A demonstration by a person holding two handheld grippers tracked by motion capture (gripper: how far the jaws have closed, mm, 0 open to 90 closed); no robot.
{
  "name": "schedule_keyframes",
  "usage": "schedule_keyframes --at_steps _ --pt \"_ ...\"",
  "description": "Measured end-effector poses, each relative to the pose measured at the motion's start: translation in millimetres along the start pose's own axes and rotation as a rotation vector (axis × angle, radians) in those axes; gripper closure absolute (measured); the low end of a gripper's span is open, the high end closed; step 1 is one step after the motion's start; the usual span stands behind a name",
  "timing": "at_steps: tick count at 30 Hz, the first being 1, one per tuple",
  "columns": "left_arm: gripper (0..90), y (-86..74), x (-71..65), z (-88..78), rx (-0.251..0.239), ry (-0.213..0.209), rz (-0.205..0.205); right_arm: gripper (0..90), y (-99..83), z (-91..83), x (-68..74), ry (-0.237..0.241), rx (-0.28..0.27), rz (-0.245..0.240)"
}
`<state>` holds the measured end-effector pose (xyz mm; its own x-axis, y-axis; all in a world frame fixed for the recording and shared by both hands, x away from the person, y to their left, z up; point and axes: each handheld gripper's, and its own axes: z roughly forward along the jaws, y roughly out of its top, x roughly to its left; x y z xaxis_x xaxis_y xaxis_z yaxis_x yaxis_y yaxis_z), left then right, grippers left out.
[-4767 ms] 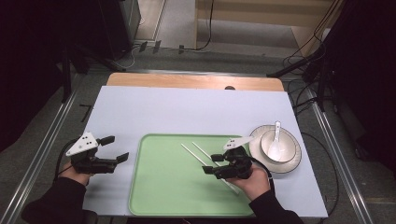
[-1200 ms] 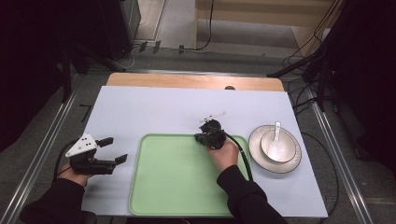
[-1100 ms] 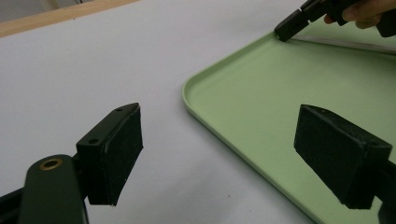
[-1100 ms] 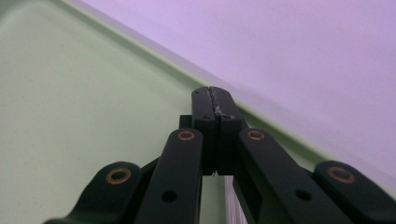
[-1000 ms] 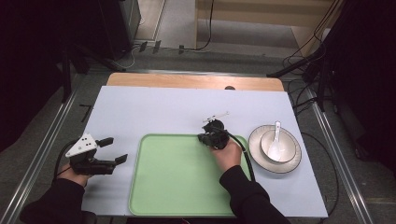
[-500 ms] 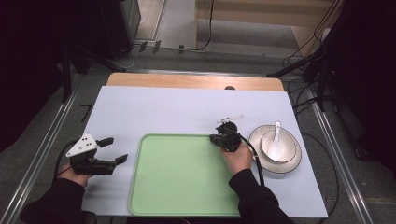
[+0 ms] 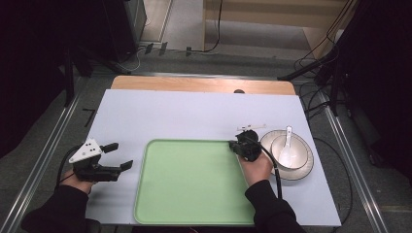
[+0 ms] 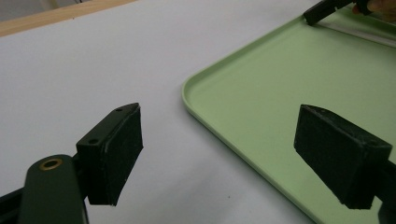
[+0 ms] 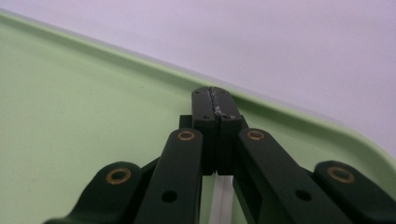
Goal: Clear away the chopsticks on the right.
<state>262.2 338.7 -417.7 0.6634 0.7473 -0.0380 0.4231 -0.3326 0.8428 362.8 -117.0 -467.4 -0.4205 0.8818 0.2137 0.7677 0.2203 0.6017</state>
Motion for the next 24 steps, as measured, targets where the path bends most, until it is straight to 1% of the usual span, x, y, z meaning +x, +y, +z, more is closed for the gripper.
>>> schedule_keyframes --at_steps 1,4,5,6,11,12,13,17,21,23,24 --pt "15.6 0.1 0.0 0.1 0.0 -0.001 0.0 90.0 -1.1 -1.2 -1.8 0.0 -0.002 0.009" --pt "15.6 0.2 -0.1 0.3 0.001 0.0 0.0 90.0 -3.9 -3.5 -4.3 -0.015 -0.007 0.007" --pt "15.6 0.3 -0.1 0.5 0.0 0.0 -0.001 90.0 -4.8 -4.5 -4.5 -0.017 -0.009 0.015" --pt "15.6 0.3 -0.1 0.6 0.0 0.0 -0.001 90.0 -5.6 -5.4 -5.4 -0.025 -0.007 0.007" --pt "15.6 0.4 -0.2 1.4 -0.001 -0.001 0.0 90.0 -10.2 -9.2 -10.5 -0.039 -0.018 0.03" --pt "15.6 0.5 -0.1 1.5 -0.001 0.0 0.0 90.0 -11.2 -10.0 -11.8 -0.039 -0.021 0.026" --pt "15.6 0.6 -0.1 1.5 0.0 0.0 0.0 90.0 -12.0 -10.8 -12.0 -0.039 -0.021 0.035" --pt "15.6 0.9 -0.2 2.1 -0.002 -0.003 0.0 90.0 -14.5 -13.0 -14.3 -0.049 -0.025 0.034" --pt "15.6 1.2 -0.2 2.4 -0.004 -0.004 -0.001 90.0 -16.5 -15.8 -15.6 -0.064 -0.019 0.048" --pt "15.6 1.2 -0.1 2.3 -0.005 -0.005 -0.001 90.0 -18.2 -16.7 -16.7 -0.064 -0.025 0.043" --pt "15.6 1.2 -0.1 2.5 -0.005 -0.005 -0.001 90.0 -19.1 -17.3 -17.2 -0.058 -0.025 0.05"
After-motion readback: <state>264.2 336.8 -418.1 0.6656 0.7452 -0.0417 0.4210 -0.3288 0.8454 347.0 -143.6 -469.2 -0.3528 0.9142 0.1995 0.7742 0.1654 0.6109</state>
